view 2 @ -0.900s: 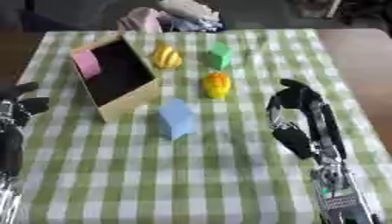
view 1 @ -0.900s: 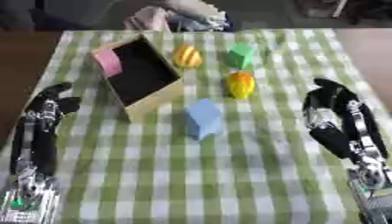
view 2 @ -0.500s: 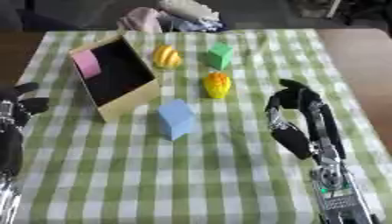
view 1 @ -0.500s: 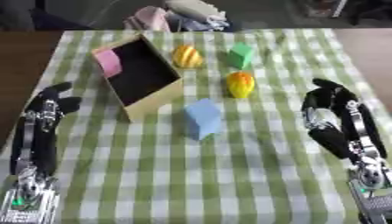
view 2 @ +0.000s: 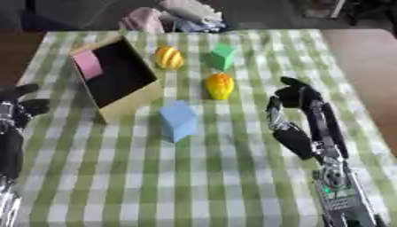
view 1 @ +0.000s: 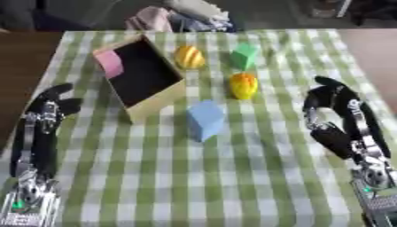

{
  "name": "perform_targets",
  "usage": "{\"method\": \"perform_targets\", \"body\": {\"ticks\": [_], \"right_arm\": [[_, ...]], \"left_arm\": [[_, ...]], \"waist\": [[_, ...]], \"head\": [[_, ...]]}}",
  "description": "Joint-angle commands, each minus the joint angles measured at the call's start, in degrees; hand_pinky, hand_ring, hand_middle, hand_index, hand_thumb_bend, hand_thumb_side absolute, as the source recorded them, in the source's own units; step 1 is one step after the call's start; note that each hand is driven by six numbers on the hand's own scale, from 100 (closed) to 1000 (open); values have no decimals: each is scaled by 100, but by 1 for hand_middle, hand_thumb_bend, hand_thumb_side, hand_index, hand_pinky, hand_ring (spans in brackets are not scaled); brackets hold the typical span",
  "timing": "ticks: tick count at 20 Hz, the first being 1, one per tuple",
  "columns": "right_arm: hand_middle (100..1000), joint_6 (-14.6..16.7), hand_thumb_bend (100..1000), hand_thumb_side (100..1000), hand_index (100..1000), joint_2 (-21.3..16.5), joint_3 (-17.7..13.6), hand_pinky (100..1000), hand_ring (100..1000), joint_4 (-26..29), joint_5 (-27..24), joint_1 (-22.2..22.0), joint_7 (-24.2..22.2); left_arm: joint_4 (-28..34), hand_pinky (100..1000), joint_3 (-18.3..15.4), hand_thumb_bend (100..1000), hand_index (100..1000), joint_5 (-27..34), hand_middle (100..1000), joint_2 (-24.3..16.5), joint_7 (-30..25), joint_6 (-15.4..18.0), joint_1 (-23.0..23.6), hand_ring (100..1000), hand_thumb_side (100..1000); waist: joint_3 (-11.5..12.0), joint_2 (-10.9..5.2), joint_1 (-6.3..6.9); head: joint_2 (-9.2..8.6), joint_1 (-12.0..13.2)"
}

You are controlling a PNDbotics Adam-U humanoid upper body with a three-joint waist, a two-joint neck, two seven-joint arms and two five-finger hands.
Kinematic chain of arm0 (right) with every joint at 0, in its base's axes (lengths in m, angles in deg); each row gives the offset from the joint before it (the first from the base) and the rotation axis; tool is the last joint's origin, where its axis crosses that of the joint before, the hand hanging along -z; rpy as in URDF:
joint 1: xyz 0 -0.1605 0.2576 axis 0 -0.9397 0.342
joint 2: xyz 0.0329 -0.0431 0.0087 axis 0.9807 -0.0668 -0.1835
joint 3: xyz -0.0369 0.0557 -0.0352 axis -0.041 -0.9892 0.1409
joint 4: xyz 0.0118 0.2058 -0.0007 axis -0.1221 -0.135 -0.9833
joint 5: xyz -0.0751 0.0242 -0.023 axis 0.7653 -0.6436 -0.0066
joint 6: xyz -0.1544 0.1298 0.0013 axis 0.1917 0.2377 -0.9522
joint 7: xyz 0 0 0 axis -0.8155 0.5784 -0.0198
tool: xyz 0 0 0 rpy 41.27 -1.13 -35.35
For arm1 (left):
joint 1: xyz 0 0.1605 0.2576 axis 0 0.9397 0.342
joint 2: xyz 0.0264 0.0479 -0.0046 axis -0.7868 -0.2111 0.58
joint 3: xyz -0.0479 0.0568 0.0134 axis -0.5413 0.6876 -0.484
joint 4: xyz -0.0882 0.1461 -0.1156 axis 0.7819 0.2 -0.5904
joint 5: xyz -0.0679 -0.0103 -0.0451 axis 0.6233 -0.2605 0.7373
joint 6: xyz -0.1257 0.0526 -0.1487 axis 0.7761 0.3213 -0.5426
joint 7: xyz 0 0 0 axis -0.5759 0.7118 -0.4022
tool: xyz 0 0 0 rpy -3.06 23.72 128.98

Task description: Pick up objects on the table and place them in the box.

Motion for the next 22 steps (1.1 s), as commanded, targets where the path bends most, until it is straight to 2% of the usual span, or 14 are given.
{"method": "perform_targets", "body": {"ticks": [1, 7, 10, 17, 19, 22], "right_arm": [[689, 62, 100, 365, 905, -438, 164, 727, 716, 170, 89, 198, -368], [750, 150, 100, 228, 943, -1312, 684, 764, 764, 155, 153, 728, -1211], [785, 172, 100, 205, 957, -1706, 958, 780, 788, 84, 143, 1066, -1675], [877, 318, 100, 201, 998, -2383, 1550, 838, 877, -173, -203, 1829, -2711], [887, 376, 100, 251, 1000, -2489, 1651, 855, 900, -212, -250, 2024, -2934], [915, 462, 100, 277, 1000, -2557, 1757, 901, 939, -280, -290, 2263, -3109]], "left_arm": [[108, 728, 20, 100, 769, 27, 761, -110, -12, 10, -32, 681, 865], [98, 729, 40, 100, 769, 21, 761, -115, -33, 10, -23, 681, 867], [96, 729, 51, 100, 769, 20, 761, -120, -45, 10, -18, 681, 868], [88, 729, 78, 100, 769, 19, 761, -132, -74, 11, -10, 681, 869], [85, 729, 81, 100, 769, 17, 761, -133, -79, 10, -10, 680, 870], [79, 729, 90, 100, 769, 18, 761, -134, -87, 10, -14, 680, 871]], "waist": [[15, -158, -67], [58, -150, -90], [79, -147, -95], [120, -145, -110], [130, -142, -115], [145, -132, -122]], "head": [[27, -16], [27, -35], [27, -46], [27, -80], [27, -88], [27, -94]]}}
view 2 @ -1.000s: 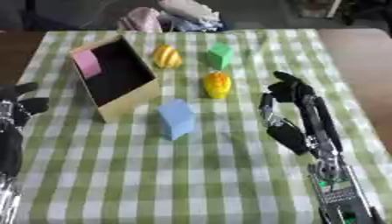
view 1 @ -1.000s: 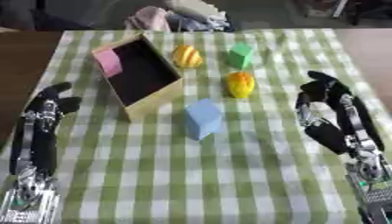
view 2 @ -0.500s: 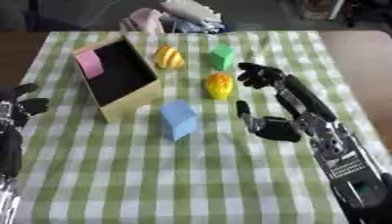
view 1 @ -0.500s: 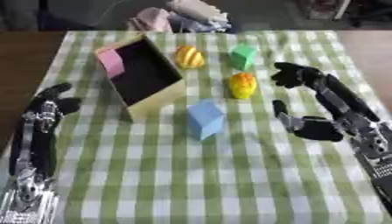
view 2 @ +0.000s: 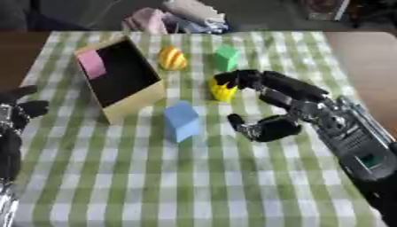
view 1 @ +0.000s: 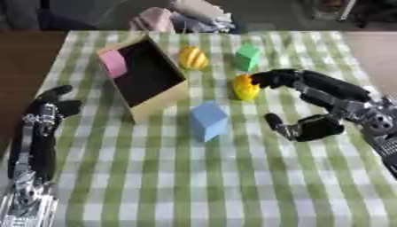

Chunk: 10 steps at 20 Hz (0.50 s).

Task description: Pick up objects on the table and place them in the box.

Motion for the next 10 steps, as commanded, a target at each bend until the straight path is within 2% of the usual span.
{"method": "perform_targets", "body": {"ticks": [1, 5, 10], "right_arm": [[930, 89, 100, 278, 1000, -225, 76, 922, 955, -50, -49, 240, -199], [986, 205, 100, 295, 1000, -234, 211, 1000, 1000, -204, 125, 508, -382], [1000, 377, 100, 274, 1000, -151, 319, 1000, 1000, -416, 515, 843, -514]], "left_arm": [[78, 729, 24, 100, 769, 6, 761, -88, -33, 10, -24, 680, 871], [81, 729, 31, 100, 769, 9, 761, -91, -41, 12, -35, 680, 870], [81, 729, 44, 100, 769, 15, 761, -92, -56, 12, -40, 680, 871]], "waist": [[13, -114, -85], [46, -102, -87], [69, -94, -88]], "head": [[27, -20], [27, -26], [27, -48]]}}
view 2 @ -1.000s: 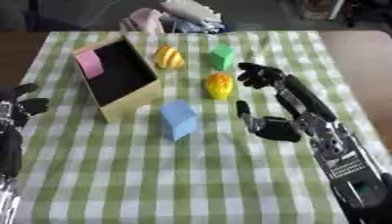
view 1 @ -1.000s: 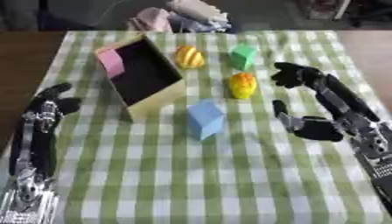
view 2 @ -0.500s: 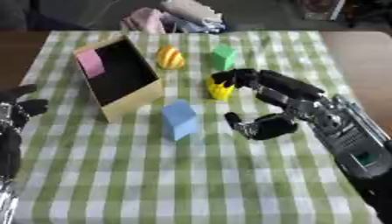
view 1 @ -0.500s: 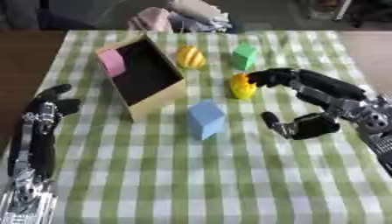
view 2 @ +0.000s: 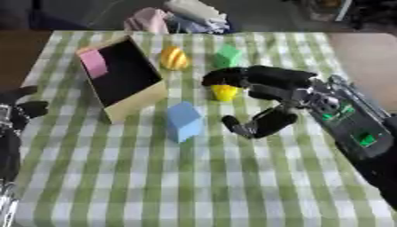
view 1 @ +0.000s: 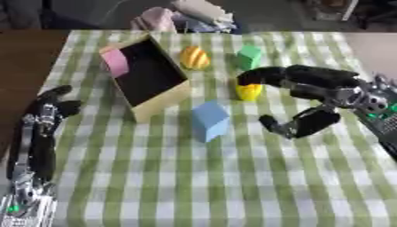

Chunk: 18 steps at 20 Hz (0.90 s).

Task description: Pick up objects on the table and place them in the box.

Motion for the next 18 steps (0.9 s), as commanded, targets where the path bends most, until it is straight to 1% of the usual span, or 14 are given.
{"method": "perform_targets", "body": {"ticks": [1, 6, 8, 18], "right_arm": [[1000, 119, 100, 274, 1000, -62, 22, 1000, 1000, -107, 257, 233, -79], [1000, 257, 100, 292, 1000, 88, 110, 1000, 1000, -408, 490, 451, -136], [1000, 306, 100, 338, 1000, 159, 144, 1000, 1000, -545, 559, 500, -151], [1000, 546, 100, 420, 1000, 587, 215, 1000, 1000, -1217, 920, 576, -137]], "left_arm": [[82, 729, 13, 100, 769, 15, 761, -91, -25, 7, -41, 680, 871], [86, 729, 21, 100, 769, 20, 760, -90, -35, 10, -59, 679, 873], [87, 729, 24, 100, 769, 24, 760, -89, -37, 10, -72, 679, 871], [88, 729, 30, 100, 769, 39, 760, -76, -43, 14, -119, 679, 869]], "waist": [[16, -91, -80], [57, -72, -85], [78, -63, -89], [153, -39, -99]], "head": [[27, -27], [27, -42], [27, -48], [27, -62]]}}
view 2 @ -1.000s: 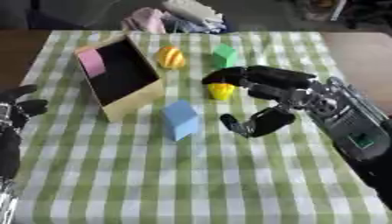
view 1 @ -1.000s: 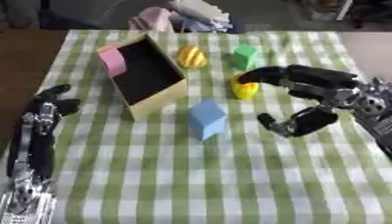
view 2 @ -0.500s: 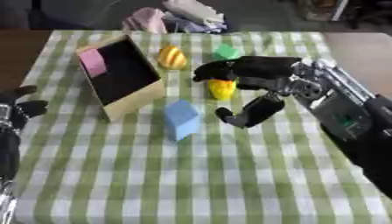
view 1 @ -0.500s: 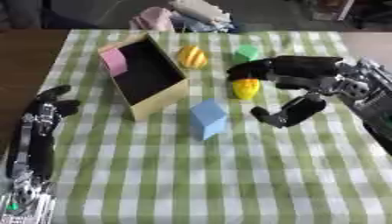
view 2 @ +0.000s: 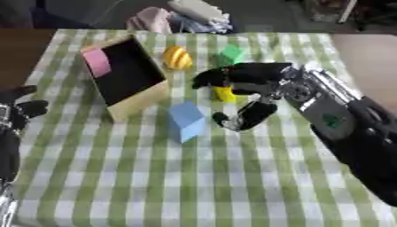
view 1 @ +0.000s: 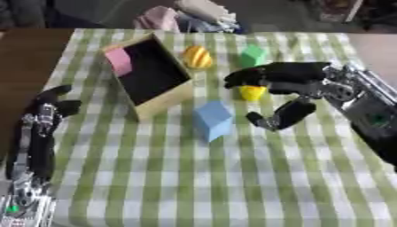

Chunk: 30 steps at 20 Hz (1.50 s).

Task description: Pick up objects on the table and place them in the box.

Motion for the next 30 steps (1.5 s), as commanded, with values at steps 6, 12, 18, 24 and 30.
{"method": "perform_targets", "body": {"ticks": [6, 12, 18, 24, 30], "right_arm": [[1000, 203, 100, 425, 1000, 185, -16, 1000, 1000, -354, 271, 174, 46], [1000, 286, 100, 430, 1000, 343, -6, 1000, 1000, -553, 404, 214, 77], [1000, 365, 100, 446, 1000, 471, 10, 1000, 1000, -737, 524, 236, 91], [1000, 421, 100, 436, 1000, 577, 5, 1000, 1000, -863, 615, 284, 112], [1000, 461, 100, 423, 1000, 655, -8, 1000, 1000, -983, 714, 334, 136]], "left_arm": [[84, 728, 32, 100, 769, 33, 760, -70, -24, 10, -72, 678, 870], [83, 728, 35, 100, 769, 35, 760, -62, -27, 11, -80, 678, 870], [89, 729, 36, 100, 769, 38, 759, -57, -29, 11, -82, 678, 870], [91, 728, 43, 100, 769, 40, 759, -53, -36, 11, -85, 678, 870], [94, 729, 47, 100, 769, 43, 759, -46, -41, 10, -91, 677, 870]], "waist": [[30, -35, -82], [40, -26, -71], [45, -20, -63], [56, -13, -59], [68, -4, -55]], "head": [[27, -30], [27, -45], [27, -50], [27, -71], [27, -85]]}}
